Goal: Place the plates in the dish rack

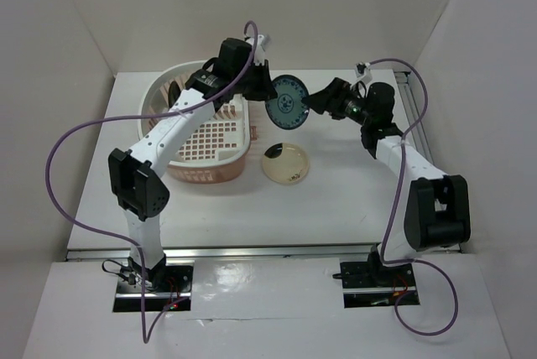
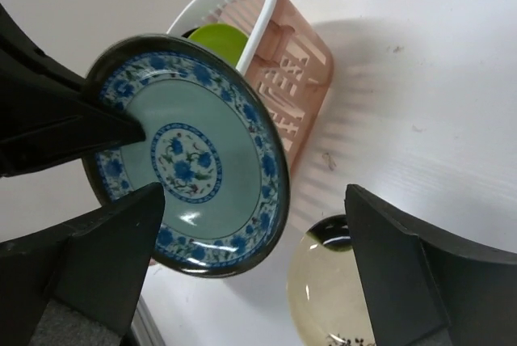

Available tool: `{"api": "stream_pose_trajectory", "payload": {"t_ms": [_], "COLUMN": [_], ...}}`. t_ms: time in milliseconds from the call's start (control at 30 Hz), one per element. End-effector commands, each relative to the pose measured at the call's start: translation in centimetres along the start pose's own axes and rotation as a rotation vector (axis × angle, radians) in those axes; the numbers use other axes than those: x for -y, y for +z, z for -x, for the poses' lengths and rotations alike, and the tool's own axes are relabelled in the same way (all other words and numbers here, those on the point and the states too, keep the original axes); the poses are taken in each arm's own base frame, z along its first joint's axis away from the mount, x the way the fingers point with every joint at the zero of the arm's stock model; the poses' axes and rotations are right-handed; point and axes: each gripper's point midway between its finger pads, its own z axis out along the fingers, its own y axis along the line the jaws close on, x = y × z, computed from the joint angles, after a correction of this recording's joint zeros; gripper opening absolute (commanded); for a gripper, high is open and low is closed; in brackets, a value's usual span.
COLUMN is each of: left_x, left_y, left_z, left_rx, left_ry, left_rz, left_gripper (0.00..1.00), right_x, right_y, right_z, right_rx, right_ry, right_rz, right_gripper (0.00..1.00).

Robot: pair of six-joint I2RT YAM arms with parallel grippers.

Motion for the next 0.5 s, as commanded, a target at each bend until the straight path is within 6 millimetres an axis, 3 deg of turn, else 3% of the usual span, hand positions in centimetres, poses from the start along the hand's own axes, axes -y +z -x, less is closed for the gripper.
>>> {"api": "stream_pose_trajectory", "payload": {"t_ms": [0, 100, 133, 233, 467], "left_x": [-1.4, -4.6, -6.7, -9.3, -14.4], "left_y": [-2.9, -5.4, -6.7, -9.7, -11.7], "left_z": [4.3, 6.9, 8.0, 9.6, 9.3], "left_rx": [0.140, 0.244, 0.297, 0.378, 0.403], "left_ry": [0.049, 0.053, 0.040, 0.065, 0.159], "left_rz": [0.109, 0.308, 0.425, 0.620, 0.944], "left_gripper": [0.00, 0.00, 0.00, 0.00, 0.00], "right_x": [-1.1, 0.1, 0.5, 1.4, 2.2], "right_y": [0.7, 0.8, 1.0, 1.5, 2.3], "right_z": [2.3, 1.9, 1.8, 0.4, -1.7], "right_rx": [0.048, 0.036, 0.026, -0.017, -0.067], "right_ry": [-0.055, -0.047, -0.053, -0.033, -0.009], "right_rz": [-0.003, -0.055, -0.062, -0.083, -0.084], "right_gripper": [1.00, 1.00, 1.00, 1.00, 1.00]}}
